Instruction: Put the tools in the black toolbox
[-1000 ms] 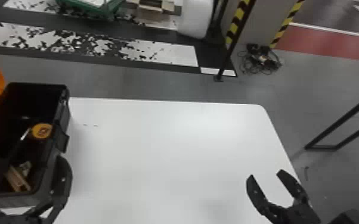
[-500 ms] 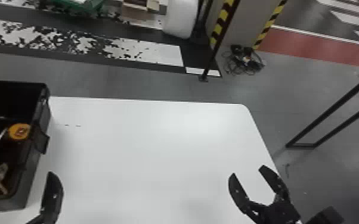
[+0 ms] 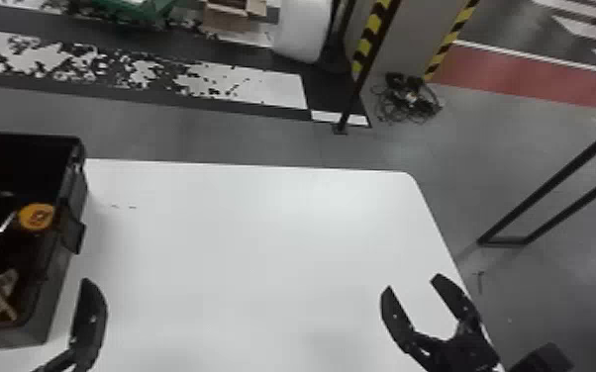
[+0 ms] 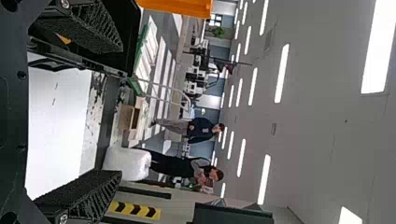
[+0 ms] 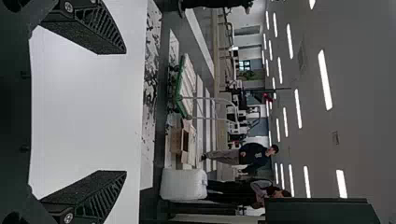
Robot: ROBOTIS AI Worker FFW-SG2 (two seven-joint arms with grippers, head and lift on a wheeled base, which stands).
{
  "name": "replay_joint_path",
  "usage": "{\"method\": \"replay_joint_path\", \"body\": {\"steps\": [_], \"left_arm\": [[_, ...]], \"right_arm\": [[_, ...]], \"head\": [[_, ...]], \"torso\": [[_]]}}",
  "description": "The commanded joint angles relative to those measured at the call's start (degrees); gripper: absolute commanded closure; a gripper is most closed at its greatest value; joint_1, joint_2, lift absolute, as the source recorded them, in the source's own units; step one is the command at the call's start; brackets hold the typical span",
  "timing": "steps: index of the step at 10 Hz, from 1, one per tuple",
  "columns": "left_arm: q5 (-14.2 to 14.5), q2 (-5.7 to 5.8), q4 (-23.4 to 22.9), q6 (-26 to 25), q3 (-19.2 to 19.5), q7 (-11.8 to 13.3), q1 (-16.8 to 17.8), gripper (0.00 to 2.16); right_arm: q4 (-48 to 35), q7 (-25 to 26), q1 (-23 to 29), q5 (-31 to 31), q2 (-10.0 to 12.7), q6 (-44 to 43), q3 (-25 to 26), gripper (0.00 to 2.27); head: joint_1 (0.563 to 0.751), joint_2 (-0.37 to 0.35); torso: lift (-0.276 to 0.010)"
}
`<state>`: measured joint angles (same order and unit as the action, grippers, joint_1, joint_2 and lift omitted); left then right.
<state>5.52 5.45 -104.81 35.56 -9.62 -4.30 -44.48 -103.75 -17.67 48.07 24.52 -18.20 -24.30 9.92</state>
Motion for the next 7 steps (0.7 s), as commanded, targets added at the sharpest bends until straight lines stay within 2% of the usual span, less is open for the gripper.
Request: {"method": "replay_joint_path", "body": {"steps": [1,7], "left_arm": [[0.19,0.09,0.05,-0.01,0.04,0.00,-0.08,0.07],[0.45,0.44,-0.48,0.34,0.21,-0.35,-0.79,0.07]], "right_arm": [[-0.05,0.00,0.00,0.00,0.18,-0.53,-0.16,0.09],[-0.05,0.09,0.18,0.00,0.36,-1.40,-0.78,0.09]], "head": [[0.695,-0.278],[0.695,-0.262]], "torso": [[-0.039],[-0.039]]}}
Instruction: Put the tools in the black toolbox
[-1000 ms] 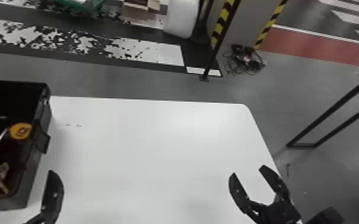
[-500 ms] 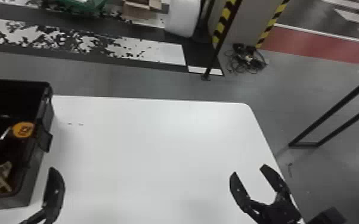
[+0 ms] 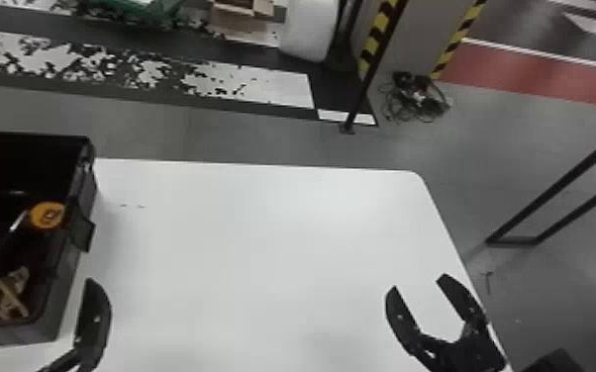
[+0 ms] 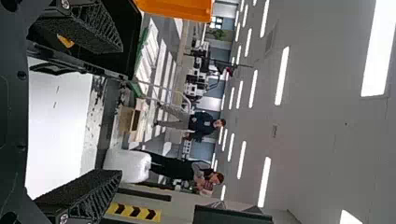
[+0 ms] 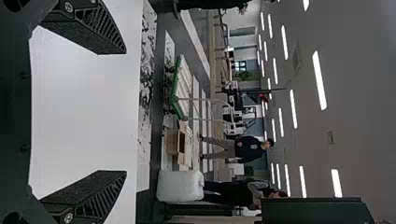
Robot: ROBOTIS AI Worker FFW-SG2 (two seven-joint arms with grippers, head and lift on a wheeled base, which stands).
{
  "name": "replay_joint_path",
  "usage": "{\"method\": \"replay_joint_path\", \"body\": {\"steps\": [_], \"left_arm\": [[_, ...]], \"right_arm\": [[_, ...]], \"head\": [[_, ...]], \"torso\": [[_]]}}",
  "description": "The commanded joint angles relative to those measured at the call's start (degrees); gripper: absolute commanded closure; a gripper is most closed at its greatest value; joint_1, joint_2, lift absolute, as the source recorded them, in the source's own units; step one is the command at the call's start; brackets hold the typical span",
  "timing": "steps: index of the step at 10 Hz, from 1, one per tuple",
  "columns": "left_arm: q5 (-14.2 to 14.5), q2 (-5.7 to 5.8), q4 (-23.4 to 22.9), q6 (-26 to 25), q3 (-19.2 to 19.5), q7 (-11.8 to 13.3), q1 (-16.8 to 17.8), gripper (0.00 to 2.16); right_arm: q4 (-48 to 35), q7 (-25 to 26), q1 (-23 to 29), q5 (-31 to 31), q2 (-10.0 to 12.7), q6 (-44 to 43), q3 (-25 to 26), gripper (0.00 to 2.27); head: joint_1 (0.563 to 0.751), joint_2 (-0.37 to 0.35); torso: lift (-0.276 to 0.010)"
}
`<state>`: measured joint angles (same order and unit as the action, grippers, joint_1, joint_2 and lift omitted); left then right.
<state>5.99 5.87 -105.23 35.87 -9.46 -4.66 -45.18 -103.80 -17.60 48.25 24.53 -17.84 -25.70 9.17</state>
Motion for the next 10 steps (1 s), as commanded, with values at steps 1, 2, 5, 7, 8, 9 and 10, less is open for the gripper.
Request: {"method": "replay_joint_path", "body": {"steps": [1,2,5,7,8,9,10], "left_arm": [[0.08,0.02,-0.15,0.03,0.05,0.00,-0.09,0.07],[0.17,0.02,-0.15,0.03,0.05,0.00,-0.18,0.07],[1.13,0.11,-0.15,0.03,0.23,0.18,-0.09,0.08],[1.22,0.19,-0.24,0.56,0.32,0.09,-0.26,0.08],[1.22,0.19,-0.24,0.91,0.41,0.09,-0.26,0.08],[1.31,0.19,-0.15,0.91,0.41,0.09,-0.26,0.08],[1.40,0.19,-0.15,0.91,0.49,0.09,-0.26,0.08]], "right_arm": [[0.00,0.02,0.00,0.08,0.00,0.00,-0.12,0.09],[0.00,0.02,0.00,0.08,0.00,-0.18,-0.12,0.09],[0.18,0.02,-0.17,0.08,0.00,0.00,-0.12,0.09],[0.18,0.02,-0.26,0.08,0.00,-0.18,-0.21,0.09],[0.18,0.02,-0.26,0.08,0.00,-0.18,-0.21,0.09],[0.18,0.02,-0.35,0.08,0.00,-0.18,-0.21,0.09],[0.18,0.02,-0.35,0.08,0.09,-0.35,-0.21,0.09]], "head": [[0.695,-0.260],[0.695,-0.258],[0.695,-0.257],[0.695,-0.250],[0.695,-0.248],[0.695,-0.245],[0.695,-0.244]], "torso": [[-0.039],[-0.039],[-0.039],[-0.039],[-0.039],[-0.039],[-0.039]]}}
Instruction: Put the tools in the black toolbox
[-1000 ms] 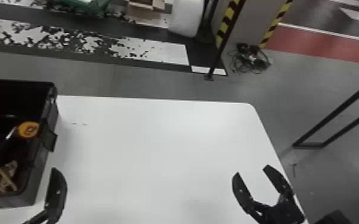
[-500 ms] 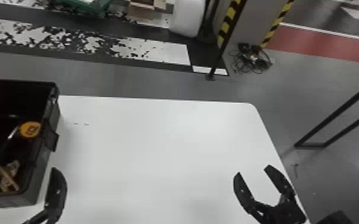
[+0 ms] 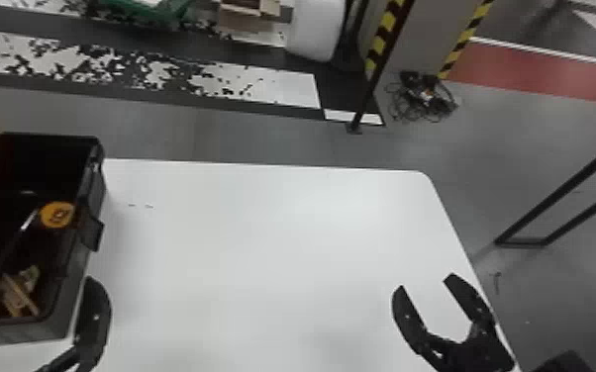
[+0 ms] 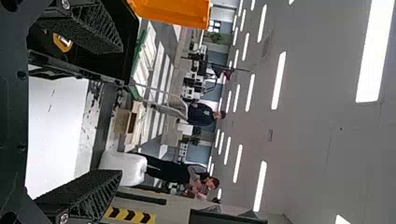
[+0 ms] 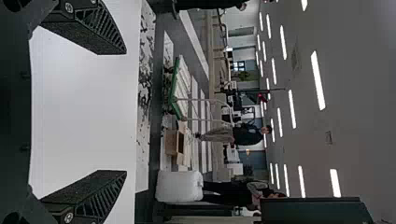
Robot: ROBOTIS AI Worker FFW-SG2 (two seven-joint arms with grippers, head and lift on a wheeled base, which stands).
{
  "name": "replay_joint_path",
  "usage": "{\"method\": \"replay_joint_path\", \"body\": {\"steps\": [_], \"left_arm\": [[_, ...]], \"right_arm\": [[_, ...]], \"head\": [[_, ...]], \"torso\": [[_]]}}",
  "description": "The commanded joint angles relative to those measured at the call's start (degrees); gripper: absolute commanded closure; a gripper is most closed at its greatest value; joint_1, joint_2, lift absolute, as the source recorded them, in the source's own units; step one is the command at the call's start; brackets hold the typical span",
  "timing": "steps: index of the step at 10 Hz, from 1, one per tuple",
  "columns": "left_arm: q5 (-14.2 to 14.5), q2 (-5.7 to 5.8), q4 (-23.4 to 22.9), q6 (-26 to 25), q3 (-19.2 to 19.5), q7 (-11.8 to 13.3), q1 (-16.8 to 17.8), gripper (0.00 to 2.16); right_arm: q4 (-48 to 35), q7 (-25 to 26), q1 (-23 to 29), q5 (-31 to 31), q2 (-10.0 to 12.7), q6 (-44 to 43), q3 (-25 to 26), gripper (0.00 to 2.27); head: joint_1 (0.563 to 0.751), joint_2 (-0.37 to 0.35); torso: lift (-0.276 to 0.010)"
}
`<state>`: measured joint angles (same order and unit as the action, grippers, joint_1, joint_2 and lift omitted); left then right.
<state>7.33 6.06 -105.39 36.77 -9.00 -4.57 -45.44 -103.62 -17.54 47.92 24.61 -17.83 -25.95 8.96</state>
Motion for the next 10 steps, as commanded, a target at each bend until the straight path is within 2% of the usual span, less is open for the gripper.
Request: {"method": "replay_joint_path", "body": {"steps": [1,10], "left_arm": [[0.14,0.09,0.01,0.01,0.04,0.00,0.00,0.08],[0.14,0.09,-0.07,0.01,0.12,0.00,0.00,0.08]], "right_arm": [[0.00,0.05,-0.02,0.00,0.07,-0.45,0.00,0.09],[0.61,0.05,-0.46,0.00,0.16,-1.16,-0.44,0.10]], "head": [[0.695,-0.243],[0.695,-0.237]], "torso": [[-0.039],[-0.039]]}}
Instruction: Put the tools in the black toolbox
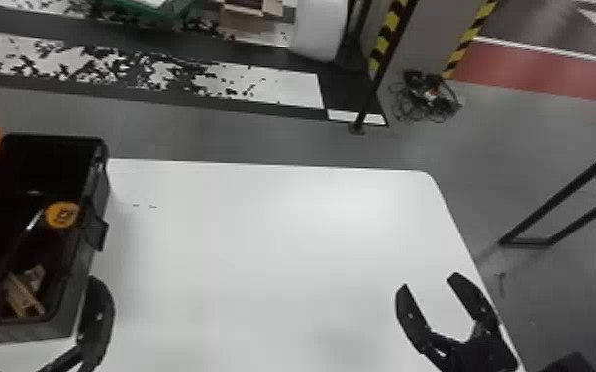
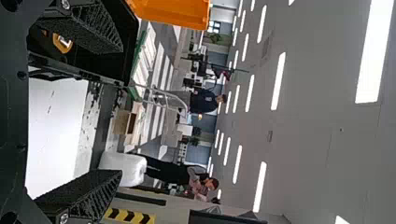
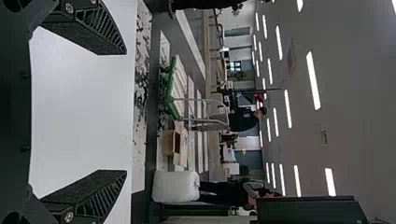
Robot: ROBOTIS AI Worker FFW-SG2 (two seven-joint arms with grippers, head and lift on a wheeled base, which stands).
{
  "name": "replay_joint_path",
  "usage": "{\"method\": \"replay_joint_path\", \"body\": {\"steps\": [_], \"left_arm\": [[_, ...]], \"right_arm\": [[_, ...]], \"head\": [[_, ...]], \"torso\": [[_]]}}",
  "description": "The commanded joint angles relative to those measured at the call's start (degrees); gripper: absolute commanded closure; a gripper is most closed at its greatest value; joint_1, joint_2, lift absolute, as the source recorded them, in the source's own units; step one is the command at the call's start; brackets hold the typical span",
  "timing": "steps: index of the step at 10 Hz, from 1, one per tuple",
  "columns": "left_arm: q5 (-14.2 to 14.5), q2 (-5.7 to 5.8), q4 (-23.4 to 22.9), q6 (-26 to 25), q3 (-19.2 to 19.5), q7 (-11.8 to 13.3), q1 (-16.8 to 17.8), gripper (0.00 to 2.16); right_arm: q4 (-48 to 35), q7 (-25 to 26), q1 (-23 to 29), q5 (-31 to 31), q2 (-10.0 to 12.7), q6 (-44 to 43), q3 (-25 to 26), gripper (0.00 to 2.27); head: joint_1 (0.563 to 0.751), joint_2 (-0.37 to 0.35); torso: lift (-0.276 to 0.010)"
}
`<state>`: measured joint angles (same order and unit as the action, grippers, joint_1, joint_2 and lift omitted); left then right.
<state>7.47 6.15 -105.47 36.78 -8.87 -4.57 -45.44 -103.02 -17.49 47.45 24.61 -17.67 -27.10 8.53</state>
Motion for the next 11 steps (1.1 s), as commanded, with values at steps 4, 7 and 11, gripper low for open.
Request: {"method": "replay_joint_path", "body": {"steps": [4,7,11], "left_arm": [[0.00,0.00,0.00,0.00,-0.01,0.00,0.09,0.08],[0.09,0.00,0.00,0.00,0.08,0.00,0.00,0.08],[0.53,0.00,0.00,0.00,-0.01,0.00,0.09,0.08]], "right_arm": [[-0.07,0.00,-0.34,0.00,0.18,-0.01,-0.36,0.10],[-0.07,0.00,-0.52,0.00,0.27,-0.01,-0.44,0.10],[-0.16,0.00,-0.52,0.00,0.36,-0.01,-0.53,0.10]], "head": [[0.695,-0.233],[0.695,-0.227],[0.695,-0.223]], "torso": [[-0.039],[-0.039],[-0.039]]}}
